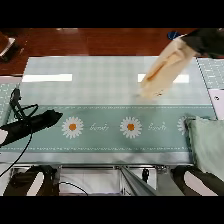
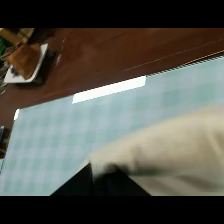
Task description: Fold the shirts.
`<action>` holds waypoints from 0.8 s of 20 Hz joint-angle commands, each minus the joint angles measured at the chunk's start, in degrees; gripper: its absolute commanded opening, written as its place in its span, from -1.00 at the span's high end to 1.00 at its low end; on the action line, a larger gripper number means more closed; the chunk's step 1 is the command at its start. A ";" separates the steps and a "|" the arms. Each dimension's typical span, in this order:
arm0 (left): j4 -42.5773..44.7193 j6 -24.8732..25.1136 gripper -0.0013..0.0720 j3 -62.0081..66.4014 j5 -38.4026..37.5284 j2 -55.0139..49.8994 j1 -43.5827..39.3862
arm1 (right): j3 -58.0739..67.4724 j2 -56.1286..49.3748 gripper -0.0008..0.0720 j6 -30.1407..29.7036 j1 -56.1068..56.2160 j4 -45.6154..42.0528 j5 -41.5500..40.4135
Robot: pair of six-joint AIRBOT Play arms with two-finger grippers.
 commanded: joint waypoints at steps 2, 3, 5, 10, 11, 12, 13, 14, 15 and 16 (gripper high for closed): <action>-1.77 0.61 0.90 -0.02 -0.02 0.00 0.00 | 1.16 5.55 0.92 5.90 -16.70 -8.72 9.97; -1.79 1.68 0.90 -0.02 0.11 0.00 0.00 | 1.16 6.62 0.92 7.04 -20.44 -11.54 12.33; -1.77 3.13 0.90 -0.02 0.59 0.00 0.00 | 1.16 8.37 0.92 8.33 -26.71 -16.50 18.18; -1.81 3.17 0.90 -0.02 3.72 0.00 0.00 | -1.86 16.02 0.92 13.81 -33.88 -33.99 29.92; -1.79 3.17 0.90 -0.02 4.66 0.00 0.00 | -3.02 17.88 0.92 13.84 -35.39 -37.22 32.06; -1.81 3.17 0.90 -0.02 5.51 0.00 0.00 | -4.39 19.89 0.92 14.40 -36.87 -40.39 33.66; -1.81 3.17 0.90 -0.02 6.43 0.00 0.00 | -5.79 22.25 0.92 15.21 -38.75 -43.58 34.84; -1.81 3.17 0.90 -0.02 7.43 0.00 0.00 | -7.13 24.41 0.92 15.45 -40.81 -45.92 35.41; -1.81 3.17 0.90 -0.02 8.61 0.00 0.00 | -8.41 26.25 0.92 15.45 -42.49 -48.52 35.85; -1.81 3.17 0.90 -0.02 9.42 0.00 0.00 | -9.86 27.78 0.92 15.72 -43.82 -51.41 36.68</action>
